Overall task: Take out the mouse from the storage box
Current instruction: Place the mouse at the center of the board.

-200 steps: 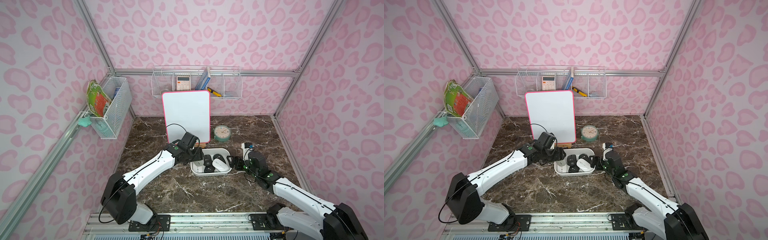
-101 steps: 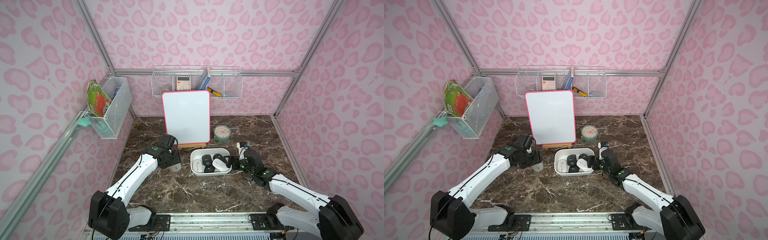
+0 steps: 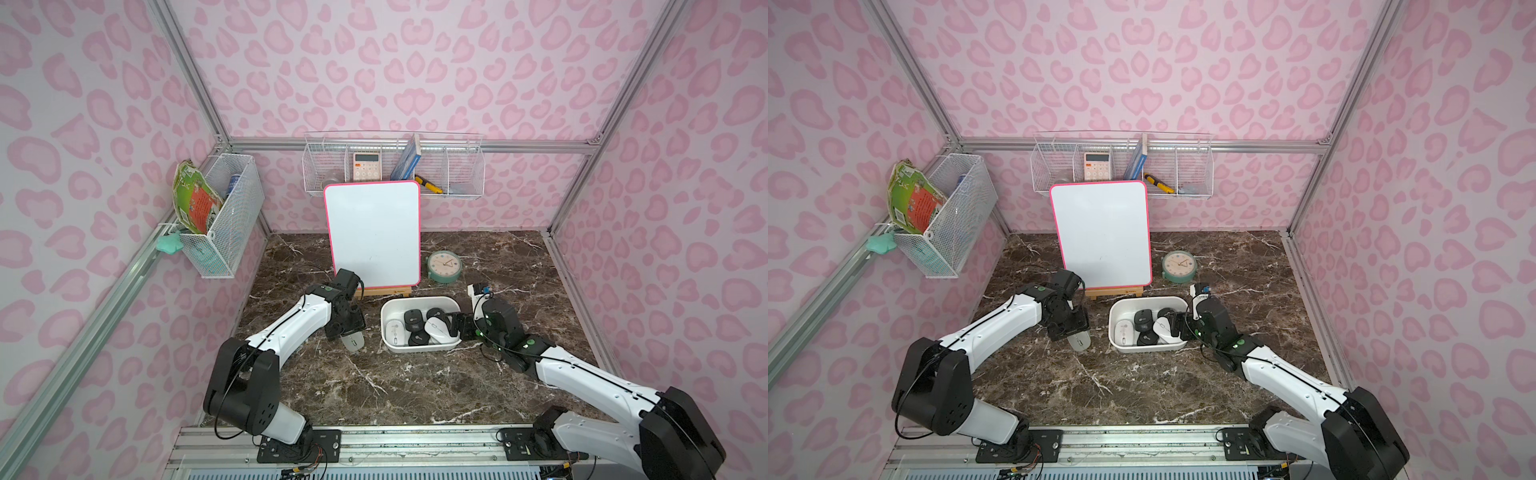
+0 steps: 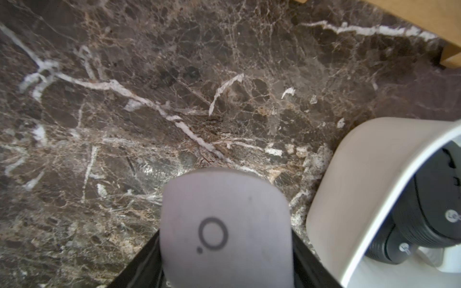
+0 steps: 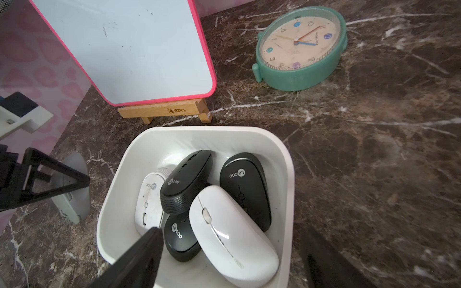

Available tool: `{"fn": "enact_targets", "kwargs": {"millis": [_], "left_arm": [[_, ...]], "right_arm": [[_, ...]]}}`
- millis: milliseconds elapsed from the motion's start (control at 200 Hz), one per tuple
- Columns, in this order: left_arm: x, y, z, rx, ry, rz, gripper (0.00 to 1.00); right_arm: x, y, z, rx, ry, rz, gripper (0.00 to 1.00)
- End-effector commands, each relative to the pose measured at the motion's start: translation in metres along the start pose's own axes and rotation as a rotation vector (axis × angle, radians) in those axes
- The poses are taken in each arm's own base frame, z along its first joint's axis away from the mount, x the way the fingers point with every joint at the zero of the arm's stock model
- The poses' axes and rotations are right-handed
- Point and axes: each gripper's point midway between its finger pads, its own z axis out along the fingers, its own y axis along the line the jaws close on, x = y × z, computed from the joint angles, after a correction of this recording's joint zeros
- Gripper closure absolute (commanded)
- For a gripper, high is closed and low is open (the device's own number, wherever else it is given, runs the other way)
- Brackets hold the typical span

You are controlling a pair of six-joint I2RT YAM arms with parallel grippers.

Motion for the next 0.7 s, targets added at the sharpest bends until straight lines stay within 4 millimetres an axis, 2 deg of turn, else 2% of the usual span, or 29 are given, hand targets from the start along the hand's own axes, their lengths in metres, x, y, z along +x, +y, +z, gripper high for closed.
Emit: {"fn": "enact_targets", "kwargs": {"millis": [0, 155, 545, 615, 695], "left_arm": [[-0.003, -0.008, 0.006, 0.014, 0.0, 0.001, 0.47], [-0.002, -0.013, 0.016, -0.026, 0.019, 0.022, 0.46], [0.003, -0.023, 0.04, -0.076, 0.049, 0.063, 0.39], [0.005, -0.025, 0.039, -0.069, 0.05, 0.064, 0.35], [0.005, -0.027, 0.037, -0.052, 0.034, 0.068, 0.24]], "right_arm": [[-0.003, 0.001, 0.0, 0.013, -0.001, -0.012, 0.12], [-0.002, 0.001, 0.001, 0.029, 0.0, -0.027, 0.12], [0.001, 0.005, 0.001, 0.039, 0.007, -0.066, 0.12], [0.002, 0.005, 0.002, 0.043, 0.014, -0.066, 0.12], [0.001, 0.008, 0.002, 0.036, 0.016, -0.079, 0.12]]}}
